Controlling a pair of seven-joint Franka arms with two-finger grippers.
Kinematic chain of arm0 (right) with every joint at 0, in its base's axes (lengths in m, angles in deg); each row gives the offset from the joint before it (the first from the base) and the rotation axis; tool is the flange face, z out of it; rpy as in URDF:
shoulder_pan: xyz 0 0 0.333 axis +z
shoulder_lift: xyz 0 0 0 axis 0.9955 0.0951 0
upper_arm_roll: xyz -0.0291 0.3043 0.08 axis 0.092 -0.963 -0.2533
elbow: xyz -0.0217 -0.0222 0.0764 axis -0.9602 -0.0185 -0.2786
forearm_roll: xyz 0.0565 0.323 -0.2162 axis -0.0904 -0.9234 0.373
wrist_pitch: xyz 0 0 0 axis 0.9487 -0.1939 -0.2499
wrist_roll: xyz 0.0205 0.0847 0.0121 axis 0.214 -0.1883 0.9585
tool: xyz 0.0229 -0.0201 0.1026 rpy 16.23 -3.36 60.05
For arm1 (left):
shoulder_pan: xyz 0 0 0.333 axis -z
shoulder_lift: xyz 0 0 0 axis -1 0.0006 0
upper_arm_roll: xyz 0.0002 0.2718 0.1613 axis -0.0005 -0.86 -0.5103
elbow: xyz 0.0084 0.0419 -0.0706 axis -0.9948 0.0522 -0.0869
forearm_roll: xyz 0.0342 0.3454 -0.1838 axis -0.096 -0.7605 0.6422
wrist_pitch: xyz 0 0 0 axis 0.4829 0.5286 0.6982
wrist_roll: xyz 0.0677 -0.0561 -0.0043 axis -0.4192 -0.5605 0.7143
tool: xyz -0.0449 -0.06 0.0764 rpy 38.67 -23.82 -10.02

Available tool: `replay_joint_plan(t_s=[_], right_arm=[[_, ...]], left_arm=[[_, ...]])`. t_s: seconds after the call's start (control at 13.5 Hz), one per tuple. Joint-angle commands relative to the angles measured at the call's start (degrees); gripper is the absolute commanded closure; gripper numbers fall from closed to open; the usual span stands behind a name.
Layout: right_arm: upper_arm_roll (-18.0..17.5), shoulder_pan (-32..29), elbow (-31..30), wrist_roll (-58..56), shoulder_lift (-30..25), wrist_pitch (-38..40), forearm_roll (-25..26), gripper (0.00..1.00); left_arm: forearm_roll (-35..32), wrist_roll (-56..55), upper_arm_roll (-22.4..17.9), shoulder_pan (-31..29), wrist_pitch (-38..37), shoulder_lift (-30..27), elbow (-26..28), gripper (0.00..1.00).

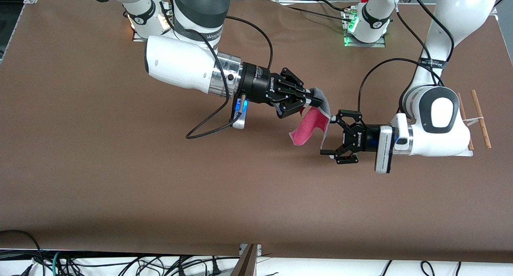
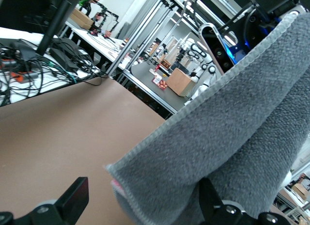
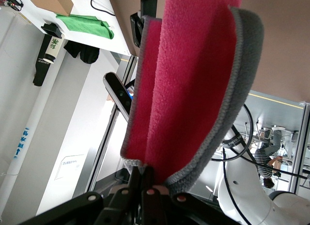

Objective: Pass towel and hang on rack
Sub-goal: 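Grasp the towel with the left gripper from the right gripper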

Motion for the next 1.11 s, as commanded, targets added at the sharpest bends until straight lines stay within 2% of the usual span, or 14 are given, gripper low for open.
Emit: replay_joint_plan(t_s=[0.0,0.07,0.15,0.3,0.37,0.44,0.89,0.96,1.04], right_arm=[[0.22,0.65,0.55,1.05,0.11,-0.85,1.18,1.0],[0.22,0.65,0.55,1.05,0.11,-0.85,1.18,1.0],[0.22,0.65,0.55,1.05,0.11,-0.85,1.18,1.0],[0.22,0.65,0.55,1.06,0.2,-0.85,1.18,1.0],[0.22,0.65,0.55,1.05,0.11,-0.85,1.18,1.0],[0.22,0.65,0.55,1.05,0.2,-0.94,1.18,1.0],[0.13,0.91,0.55,1.05,0.2,-1.64,1.18,1.0],[0.13,0.91,0.55,1.05,0.28,-1.73,1.18,0.83],[0.13,0.91,0.55,1.05,0.37,-1.82,1.18,0.79]], left_arm=[[1.81,1.28,1.39,-0.19,-1.77,0.76,-0.74,0.0],[1.81,1.37,1.48,-0.37,-3.17,0.85,-0.38,0.03],[1.72,1.37,1.49,-0.72,-4.14,0.76,-0.55,0.12],[1.72,3.03,1.49,-0.99,-5.29,0.76,-0.56,0.71],[1.72,3.21,1.49,-0.81,-5.29,0.76,-0.56,0.89],[1.72,3.21,1.49,-0.9,-5.29,0.76,-0.47,1.0],[1.72,3.21,1.49,-1.08,-5.64,0.85,-0.47,1.0],[1.72,3.21,1.49,-1.16,-5.65,0.85,-0.47,1.0],[1.72,3.21,1.49,-1.16,-5.65,0.85,-0.47,1.0]])
